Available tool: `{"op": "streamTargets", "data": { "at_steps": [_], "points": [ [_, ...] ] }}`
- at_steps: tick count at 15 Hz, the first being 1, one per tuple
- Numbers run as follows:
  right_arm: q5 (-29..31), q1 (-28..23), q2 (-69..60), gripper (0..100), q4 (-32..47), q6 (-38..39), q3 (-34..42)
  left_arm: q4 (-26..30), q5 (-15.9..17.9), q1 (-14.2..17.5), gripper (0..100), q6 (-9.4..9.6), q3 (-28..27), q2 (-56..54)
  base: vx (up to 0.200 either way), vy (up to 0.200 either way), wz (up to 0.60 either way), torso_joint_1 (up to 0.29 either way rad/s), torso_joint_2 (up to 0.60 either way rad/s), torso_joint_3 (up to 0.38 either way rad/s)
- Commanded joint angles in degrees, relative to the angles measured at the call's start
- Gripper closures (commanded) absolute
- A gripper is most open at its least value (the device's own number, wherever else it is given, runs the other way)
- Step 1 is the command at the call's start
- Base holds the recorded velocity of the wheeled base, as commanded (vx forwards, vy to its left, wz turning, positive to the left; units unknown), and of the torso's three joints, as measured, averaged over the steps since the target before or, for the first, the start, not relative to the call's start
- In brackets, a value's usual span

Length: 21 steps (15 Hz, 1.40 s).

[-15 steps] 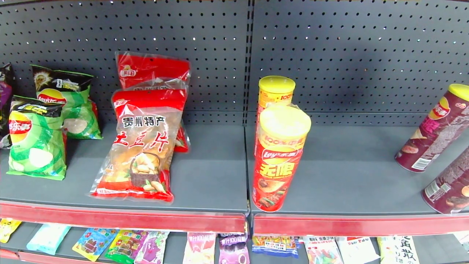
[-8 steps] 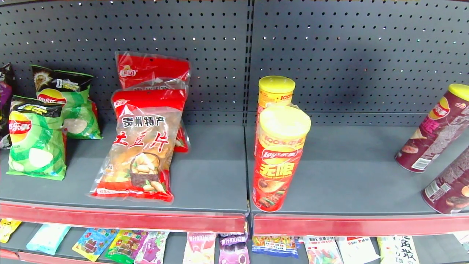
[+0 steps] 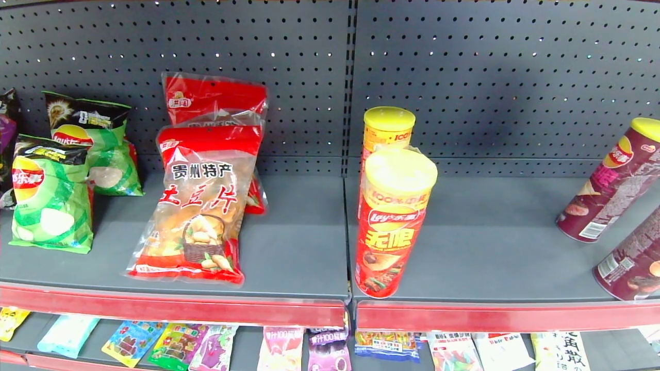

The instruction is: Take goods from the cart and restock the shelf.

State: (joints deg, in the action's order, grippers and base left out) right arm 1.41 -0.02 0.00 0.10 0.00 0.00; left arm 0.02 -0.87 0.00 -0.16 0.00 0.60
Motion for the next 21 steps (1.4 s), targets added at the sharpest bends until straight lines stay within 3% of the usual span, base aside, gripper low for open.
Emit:
{"op": "streamTargets", "data": {
  "at_steps": [1,8,17,21],
  "points": [
    [-0.01,0.02,0.09,0,-0.01,-0.09,0.0,-0.02,-0.19,0.09,0,-0.02,0.0,-0.6,0.0,0.0,0.0,0.0,0.0,0.0],
    [-0.01,0.02,0.09,0,-0.01,0.0,0.0,-0.02,-0.1,0.09,0,-0.02,0.0,-0.6,-0.171,0.0,0.0,0.004,0.0,-0.001],
    [-0.01,0.02,0.09,0,-0.01,0.09,0.0,-0.02,-0.1,0.09,0,-0.02,0.0,-0.6,0.0,0.0,0.0,0.0,0.0,0.0],
    [-0.01,0.02,0.09,0,-0.01,0.0,0.0,-0.02,-0.1,0.09,0,-0.02,0.0,-0.6,0.0,0.0,-0.45,-0.001,0.0,0.005]
  ]
}}
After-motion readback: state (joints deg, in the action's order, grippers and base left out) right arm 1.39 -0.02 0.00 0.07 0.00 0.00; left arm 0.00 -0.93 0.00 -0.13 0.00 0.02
